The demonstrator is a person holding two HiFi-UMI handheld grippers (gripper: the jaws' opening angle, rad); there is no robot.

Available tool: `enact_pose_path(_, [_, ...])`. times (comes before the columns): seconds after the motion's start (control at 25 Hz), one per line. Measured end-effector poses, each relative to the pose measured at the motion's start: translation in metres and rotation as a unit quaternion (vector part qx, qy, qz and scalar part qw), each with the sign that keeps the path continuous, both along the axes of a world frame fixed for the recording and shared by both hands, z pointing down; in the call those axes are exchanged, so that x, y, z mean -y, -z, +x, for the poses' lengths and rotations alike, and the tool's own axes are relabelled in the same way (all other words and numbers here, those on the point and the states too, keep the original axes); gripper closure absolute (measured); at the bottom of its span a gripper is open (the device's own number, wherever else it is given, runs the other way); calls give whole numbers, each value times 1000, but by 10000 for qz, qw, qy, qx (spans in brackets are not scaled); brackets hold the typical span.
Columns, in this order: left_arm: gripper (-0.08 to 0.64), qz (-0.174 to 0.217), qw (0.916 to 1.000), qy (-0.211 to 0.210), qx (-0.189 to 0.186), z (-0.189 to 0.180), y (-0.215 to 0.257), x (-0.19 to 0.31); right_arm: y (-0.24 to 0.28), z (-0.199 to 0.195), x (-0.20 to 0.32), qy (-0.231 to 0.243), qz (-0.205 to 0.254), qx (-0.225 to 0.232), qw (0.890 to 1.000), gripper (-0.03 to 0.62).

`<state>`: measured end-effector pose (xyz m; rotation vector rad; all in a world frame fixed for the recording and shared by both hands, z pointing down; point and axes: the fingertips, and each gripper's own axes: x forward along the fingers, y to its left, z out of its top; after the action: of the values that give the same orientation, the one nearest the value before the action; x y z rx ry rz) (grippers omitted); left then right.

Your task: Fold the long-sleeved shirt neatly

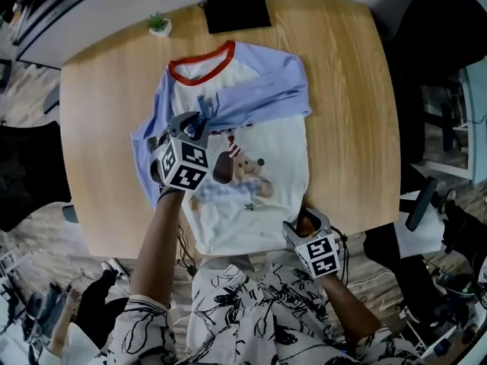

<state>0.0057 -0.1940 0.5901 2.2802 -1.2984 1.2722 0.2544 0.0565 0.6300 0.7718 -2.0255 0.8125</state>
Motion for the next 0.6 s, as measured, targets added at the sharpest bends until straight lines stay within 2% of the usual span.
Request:
enact_pose_path(0.04, [526,78,9998,192,-76,-7,2,2,1,1,1,-38,16,-6,10000,359])
enact_pose_path(0.12, [529,230,9950,781,-578,-23,13,9,4,1,3,-122,61,39,9999,450])
enact_pose_path(0.2, [532,407,9832,1412,-1083,-44,25,15,6,0,5,-179,138,69,9997,514])
enact_pose_path(0.24, [532,524,9740,1726,-1371,-56,32,17,8,1,5,-246,165,87,9995,538])
enact_pose_path(0.28, [532,641,9607,2061,-1745,-67,39,18,11,4,6,-348,189,100,9992,542])
enact_pose_path(0.32, [532,747,9427,2426,-2167,-78,45,17,15,8,6,-469,222,90,9986,545])
enact_pose_path(0.4, [531,887,9011,3182,-2808,-103,50,10,21,18,2,-671,291,-19,9973,545])
enact_pose_path(0.44, [531,868,8858,3484,-2939,-113,46,3,20,23,-1,-727,270,-79,9970,546])
enact_pose_path(0.48, [531,786,8779,3669,-2974,-120,38,-3,17,27,-5,-762,196,-109,9968,546])
enact_pose_path(0.52, [526,683,8770,3729,-2950,-122,29,-10,14,29,-9,-790,95,-108,9968,545])
enact_pose_path(0.56, [498,594,8804,3708,-2896,-122,20,-15,11,30,-11,-814,1,-99,9966,541])
enact_pose_path(0.6, [440,534,8847,3658,-2841,-122,15,-21,10,30,-12,-830,-63,-97,9965,535])
